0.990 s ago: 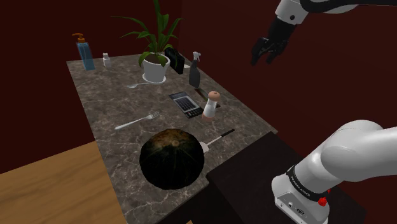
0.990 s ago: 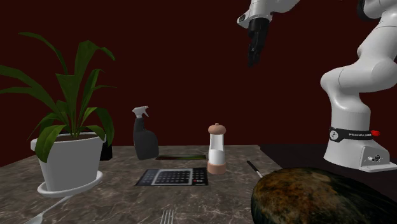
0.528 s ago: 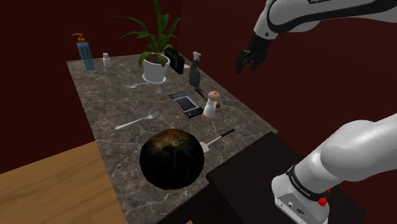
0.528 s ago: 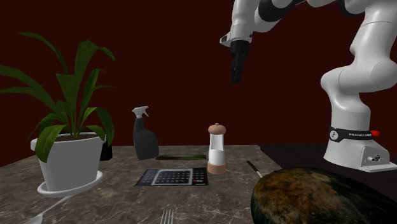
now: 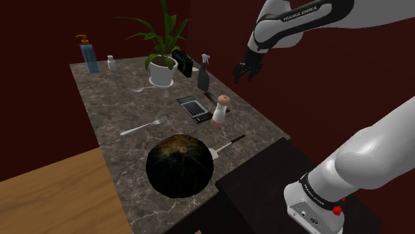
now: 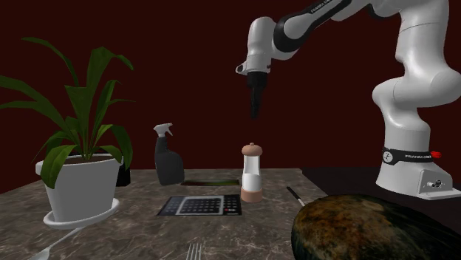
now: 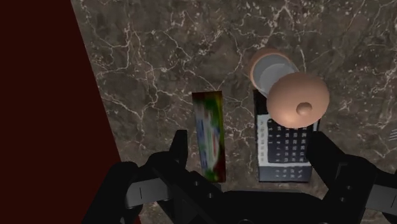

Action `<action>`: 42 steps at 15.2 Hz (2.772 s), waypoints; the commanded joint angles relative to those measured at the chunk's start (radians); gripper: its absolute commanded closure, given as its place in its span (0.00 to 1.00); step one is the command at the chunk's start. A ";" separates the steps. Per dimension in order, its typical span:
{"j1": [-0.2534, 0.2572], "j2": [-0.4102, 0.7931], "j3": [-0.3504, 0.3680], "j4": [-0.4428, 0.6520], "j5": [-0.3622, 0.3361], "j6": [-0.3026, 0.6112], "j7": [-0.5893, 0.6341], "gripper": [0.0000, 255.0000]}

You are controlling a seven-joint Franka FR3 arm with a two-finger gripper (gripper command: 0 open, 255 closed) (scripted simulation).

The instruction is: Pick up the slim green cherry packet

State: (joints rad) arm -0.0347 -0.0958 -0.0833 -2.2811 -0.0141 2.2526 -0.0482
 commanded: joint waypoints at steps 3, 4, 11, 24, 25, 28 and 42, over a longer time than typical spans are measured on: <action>-0.004 0.164 -0.008 0.080 0.021 0.070 -0.039 0.00; -0.006 0.204 -0.008 0.104 0.027 0.083 -0.049 0.00; -0.029 0.482 -0.001 0.304 0.063 0.137 -0.109 0.00; -0.066 0.893 0.022 0.674 0.084 0.147 -0.159 0.00; -0.067 0.903 0.023 0.677 0.085 0.154 -0.159 0.00; -0.068 0.930 0.024 0.686 0.086 0.173 -0.160 0.00; -0.067 0.909 0.023 0.678 0.085 0.159 -0.160 1.00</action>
State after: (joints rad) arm -0.1017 0.8210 -0.0601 -1.6000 0.0711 2.4157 -0.2078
